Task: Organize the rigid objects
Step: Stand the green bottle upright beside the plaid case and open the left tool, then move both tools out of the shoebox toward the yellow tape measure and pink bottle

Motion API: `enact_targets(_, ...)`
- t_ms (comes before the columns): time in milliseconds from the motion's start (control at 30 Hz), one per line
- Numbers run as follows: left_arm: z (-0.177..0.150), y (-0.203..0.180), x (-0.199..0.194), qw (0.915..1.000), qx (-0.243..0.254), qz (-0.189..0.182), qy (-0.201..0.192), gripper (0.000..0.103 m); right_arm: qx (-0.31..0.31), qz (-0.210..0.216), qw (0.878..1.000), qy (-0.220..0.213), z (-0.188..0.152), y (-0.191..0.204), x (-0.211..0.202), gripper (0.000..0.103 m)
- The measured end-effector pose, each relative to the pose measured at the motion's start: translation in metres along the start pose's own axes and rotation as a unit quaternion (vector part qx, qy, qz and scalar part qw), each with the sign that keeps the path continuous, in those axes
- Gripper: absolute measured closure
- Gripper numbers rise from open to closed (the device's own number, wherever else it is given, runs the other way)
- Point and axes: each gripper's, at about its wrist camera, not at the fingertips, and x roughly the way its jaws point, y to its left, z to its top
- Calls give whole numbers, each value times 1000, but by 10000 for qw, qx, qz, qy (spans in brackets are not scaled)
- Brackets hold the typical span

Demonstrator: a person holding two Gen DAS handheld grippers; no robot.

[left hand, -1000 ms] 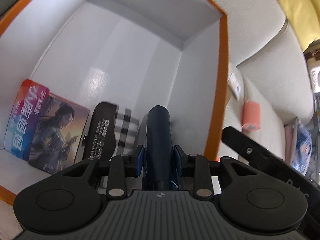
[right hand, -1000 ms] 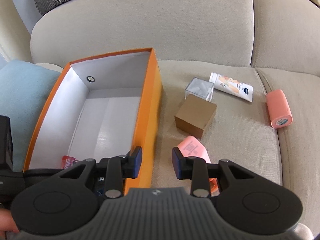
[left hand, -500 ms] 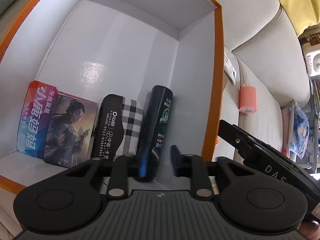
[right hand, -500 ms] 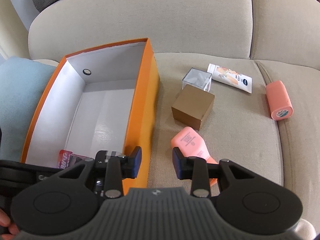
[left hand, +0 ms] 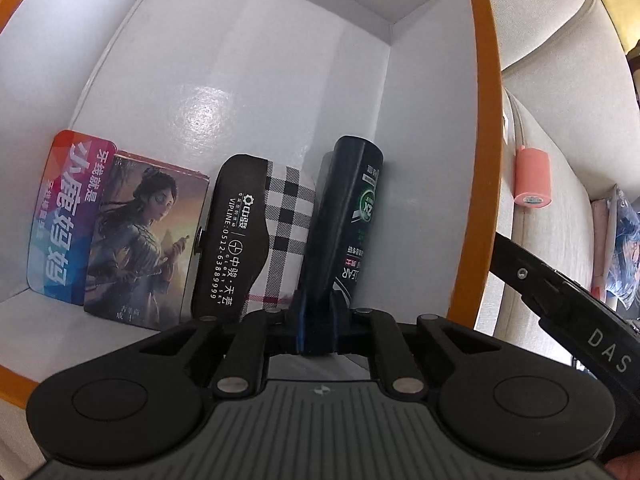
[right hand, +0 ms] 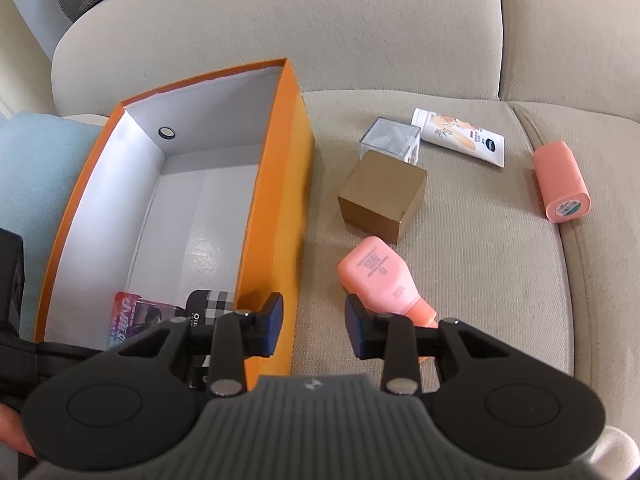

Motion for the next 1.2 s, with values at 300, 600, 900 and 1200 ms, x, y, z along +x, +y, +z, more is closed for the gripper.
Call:
enact_targets(300, -7, -10, -3, 9992, 312, 178, -177, 88, 17, 8, 10000, -89, 0, -4, -9, 68)
enact_targets(600, -27, -52, -60, 9788, 1734, 48, -1093, 88, 313, -145, 9993, -107, -11, -46, -35, 68)
enact_targets(900, -53, -108, -52, 9487, 3017, 84, -943, 88, -535, -155, 9957, 738, -51, -64, -23, 59)
enact_targets(1200, -67, -124, -40, 9216, 3817, 411, -573, 88, -2023, 136, 9702, 1329, -67, -48, 13, 53)
